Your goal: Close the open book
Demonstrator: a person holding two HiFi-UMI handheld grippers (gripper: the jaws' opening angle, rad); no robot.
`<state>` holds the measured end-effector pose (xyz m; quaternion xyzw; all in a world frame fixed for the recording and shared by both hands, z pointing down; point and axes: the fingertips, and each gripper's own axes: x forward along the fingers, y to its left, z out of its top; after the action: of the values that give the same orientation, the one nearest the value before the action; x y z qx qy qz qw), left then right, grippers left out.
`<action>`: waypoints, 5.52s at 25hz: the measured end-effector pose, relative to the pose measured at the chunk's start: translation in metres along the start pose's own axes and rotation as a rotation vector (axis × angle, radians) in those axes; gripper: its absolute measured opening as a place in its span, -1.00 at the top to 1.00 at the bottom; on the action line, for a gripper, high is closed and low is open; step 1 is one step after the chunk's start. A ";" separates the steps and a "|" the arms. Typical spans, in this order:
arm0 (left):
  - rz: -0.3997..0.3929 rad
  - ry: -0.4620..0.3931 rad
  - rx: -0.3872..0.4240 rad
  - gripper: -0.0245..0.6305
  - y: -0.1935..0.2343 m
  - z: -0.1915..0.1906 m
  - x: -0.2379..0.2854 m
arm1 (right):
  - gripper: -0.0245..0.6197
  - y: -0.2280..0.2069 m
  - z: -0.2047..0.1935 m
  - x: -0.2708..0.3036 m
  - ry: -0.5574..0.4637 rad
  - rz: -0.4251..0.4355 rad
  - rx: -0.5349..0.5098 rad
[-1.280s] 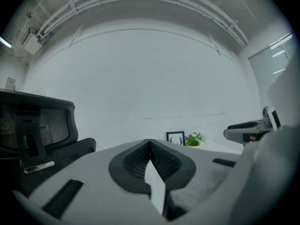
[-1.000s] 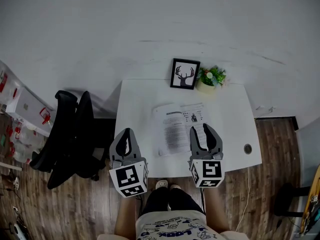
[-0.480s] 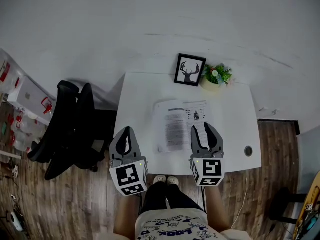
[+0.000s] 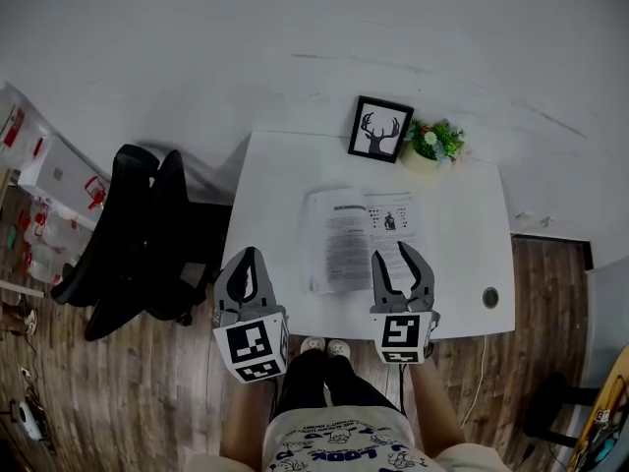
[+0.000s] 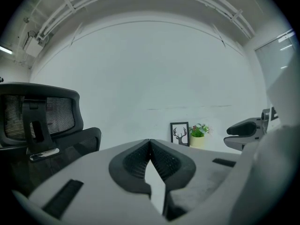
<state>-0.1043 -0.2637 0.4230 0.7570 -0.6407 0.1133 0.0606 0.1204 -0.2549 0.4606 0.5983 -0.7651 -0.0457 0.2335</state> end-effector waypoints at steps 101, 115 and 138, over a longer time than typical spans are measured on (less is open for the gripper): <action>-0.009 0.048 -0.037 0.85 -0.004 -0.027 -0.002 | 0.80 0.100 -0.113 0.017 0.148 0.280 0.034; -0.127 0.035 0.006 0.85 -0.054 -0.013 0.020 | 0.80 0.049 -0.130 0.002 0.141 0.160 0.292; -0.206 0.055 0.034 0.85 -0.104 -0.012 0.043 | 0.80 -0.023 -0.216 0.008 0.288 -0.091 0.859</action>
<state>0.0031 -0.2839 0.4504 0.8163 -0.5555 0.1382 0.0769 0.2281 -0.2236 0.6465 0.6741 -0.6474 0.3494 0.0662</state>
